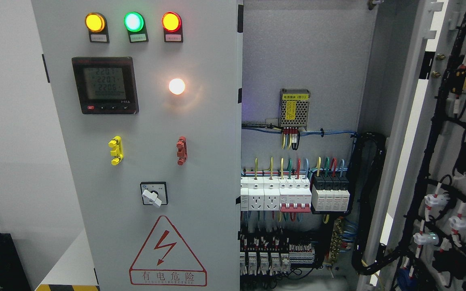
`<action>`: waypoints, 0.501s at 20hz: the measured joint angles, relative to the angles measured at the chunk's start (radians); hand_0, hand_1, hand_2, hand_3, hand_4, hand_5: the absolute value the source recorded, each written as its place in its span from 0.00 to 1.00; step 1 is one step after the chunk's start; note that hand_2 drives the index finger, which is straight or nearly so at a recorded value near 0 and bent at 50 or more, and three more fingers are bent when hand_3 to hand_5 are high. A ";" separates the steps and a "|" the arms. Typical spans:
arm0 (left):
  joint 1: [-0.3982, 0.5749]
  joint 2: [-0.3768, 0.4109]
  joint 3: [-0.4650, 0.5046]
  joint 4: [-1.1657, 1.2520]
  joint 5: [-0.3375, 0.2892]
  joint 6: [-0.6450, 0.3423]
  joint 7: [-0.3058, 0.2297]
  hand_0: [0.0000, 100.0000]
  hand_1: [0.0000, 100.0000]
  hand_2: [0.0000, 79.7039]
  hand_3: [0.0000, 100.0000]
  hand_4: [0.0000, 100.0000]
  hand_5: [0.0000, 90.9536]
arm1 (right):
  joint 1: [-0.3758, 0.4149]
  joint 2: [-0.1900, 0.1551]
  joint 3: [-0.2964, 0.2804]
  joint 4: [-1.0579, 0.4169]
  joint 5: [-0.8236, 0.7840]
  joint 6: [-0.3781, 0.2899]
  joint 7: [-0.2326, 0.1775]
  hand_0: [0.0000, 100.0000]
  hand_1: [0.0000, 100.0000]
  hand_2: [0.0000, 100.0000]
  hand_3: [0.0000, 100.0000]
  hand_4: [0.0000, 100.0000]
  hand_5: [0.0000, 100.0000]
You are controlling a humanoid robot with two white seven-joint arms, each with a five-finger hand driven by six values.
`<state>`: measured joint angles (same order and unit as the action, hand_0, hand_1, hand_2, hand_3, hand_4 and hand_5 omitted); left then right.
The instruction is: Open door with both hands
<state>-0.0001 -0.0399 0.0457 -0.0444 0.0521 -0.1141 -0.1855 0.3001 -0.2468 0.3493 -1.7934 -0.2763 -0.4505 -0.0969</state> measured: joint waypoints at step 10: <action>0.000 0.000 0.000 0.000 0.000 0.000 0.000 0.12 0.39 0.00 0.00 0.00 0.00 | -0.174 0.032 0.055 0.023 0.004 0.142 0.004 0.12 0.39 0.00 0.00 0.00 0.00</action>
<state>0.0000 -0.0399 0.0459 -0.0442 0.0522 -0.1141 -0.1857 0.1265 -0.2143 0.4046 -1.7708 -0.2728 -0.3081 -0.0932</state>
